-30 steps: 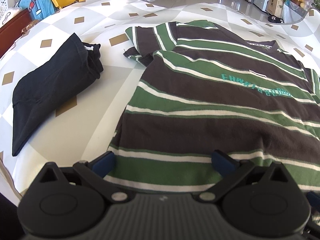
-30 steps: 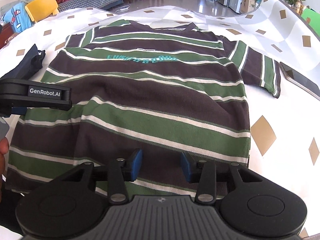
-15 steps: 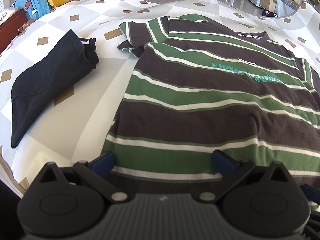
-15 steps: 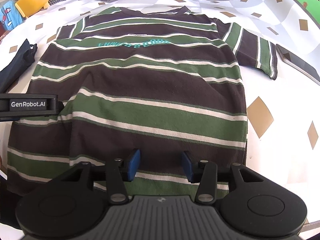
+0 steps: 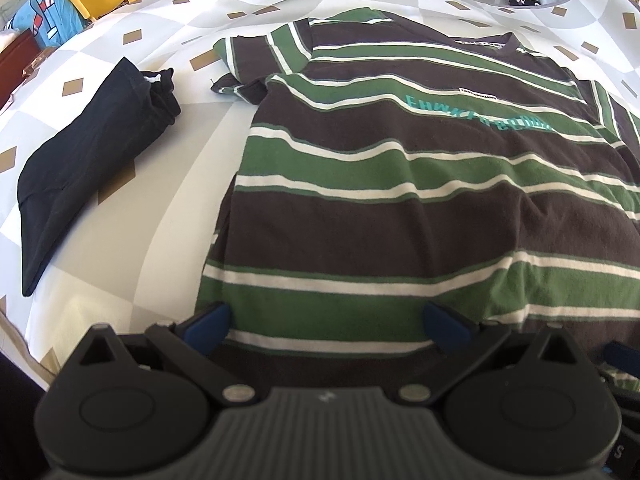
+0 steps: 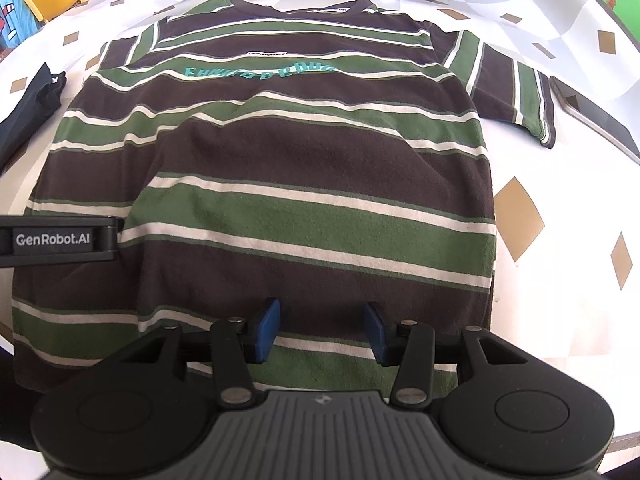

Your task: Fold clothes

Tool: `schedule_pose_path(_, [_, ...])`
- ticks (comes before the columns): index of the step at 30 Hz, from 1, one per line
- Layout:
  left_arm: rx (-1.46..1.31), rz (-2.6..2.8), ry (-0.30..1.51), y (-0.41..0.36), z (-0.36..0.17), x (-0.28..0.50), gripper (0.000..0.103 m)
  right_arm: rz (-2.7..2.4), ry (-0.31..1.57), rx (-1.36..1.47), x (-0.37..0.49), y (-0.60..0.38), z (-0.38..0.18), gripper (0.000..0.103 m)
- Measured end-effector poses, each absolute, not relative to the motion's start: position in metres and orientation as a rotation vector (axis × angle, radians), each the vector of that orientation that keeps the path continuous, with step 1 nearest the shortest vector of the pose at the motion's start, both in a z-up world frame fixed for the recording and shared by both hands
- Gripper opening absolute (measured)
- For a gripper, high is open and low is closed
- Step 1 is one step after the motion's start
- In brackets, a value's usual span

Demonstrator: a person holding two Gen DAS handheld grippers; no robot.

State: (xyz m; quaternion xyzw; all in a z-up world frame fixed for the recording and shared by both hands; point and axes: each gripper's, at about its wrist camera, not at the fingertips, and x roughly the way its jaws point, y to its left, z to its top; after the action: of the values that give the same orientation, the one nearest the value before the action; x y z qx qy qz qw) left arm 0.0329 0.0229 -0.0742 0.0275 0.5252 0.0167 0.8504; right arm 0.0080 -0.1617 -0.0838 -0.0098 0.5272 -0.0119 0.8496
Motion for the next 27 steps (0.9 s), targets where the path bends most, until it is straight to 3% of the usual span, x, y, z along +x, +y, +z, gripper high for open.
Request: schedule_pose_path(27, [-0.028,0.021,0.958,0.017,-0.054,0.048,0.103,-0.077,0.868,0.124,0.015,-0.174,-0.059,0.044])
